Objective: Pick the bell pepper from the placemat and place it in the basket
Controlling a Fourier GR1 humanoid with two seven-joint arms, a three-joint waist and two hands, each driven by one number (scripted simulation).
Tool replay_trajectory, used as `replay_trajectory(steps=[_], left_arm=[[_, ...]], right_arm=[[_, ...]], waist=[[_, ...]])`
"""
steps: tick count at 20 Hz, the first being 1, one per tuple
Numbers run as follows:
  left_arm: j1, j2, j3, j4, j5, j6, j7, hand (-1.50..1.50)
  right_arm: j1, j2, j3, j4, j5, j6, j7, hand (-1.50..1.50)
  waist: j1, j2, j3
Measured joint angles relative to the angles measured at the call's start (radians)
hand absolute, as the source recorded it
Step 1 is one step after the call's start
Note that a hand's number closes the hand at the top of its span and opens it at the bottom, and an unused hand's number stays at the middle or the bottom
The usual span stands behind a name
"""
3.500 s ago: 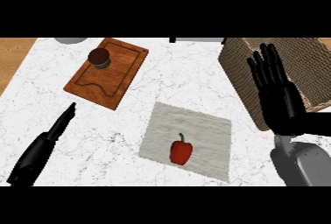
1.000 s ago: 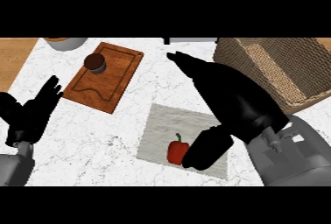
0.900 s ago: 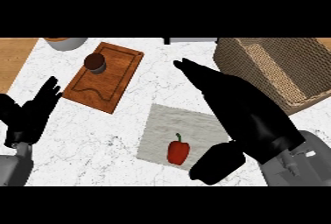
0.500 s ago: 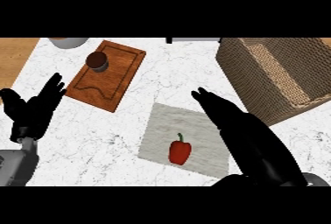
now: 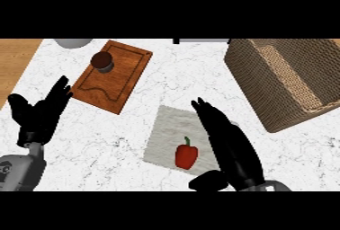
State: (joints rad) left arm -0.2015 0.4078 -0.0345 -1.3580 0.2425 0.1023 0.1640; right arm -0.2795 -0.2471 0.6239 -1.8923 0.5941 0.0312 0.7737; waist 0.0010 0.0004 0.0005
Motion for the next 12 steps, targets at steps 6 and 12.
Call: replay_trajectory(steps=[6, 12], left_arm=[[-0.005, -0.001, 0.034, -0.006, -0.006, -0.031, 0.022, 0.0], [0.022, -0.029, 0.037, -0.037, -0.041, -0.034, 0.029, 0.0]], right_arm=[[0.034, 0.089, 0.004, 0.179, 0.067, -0.072, -0.108, -1.5], [0.022, 0.151, -0.012, 0.333, 0.108, -0.047, -0.138, -1.5]], waist=[[0.001, 0.0, 0.0], [0.003, 0.0, 0.0]])
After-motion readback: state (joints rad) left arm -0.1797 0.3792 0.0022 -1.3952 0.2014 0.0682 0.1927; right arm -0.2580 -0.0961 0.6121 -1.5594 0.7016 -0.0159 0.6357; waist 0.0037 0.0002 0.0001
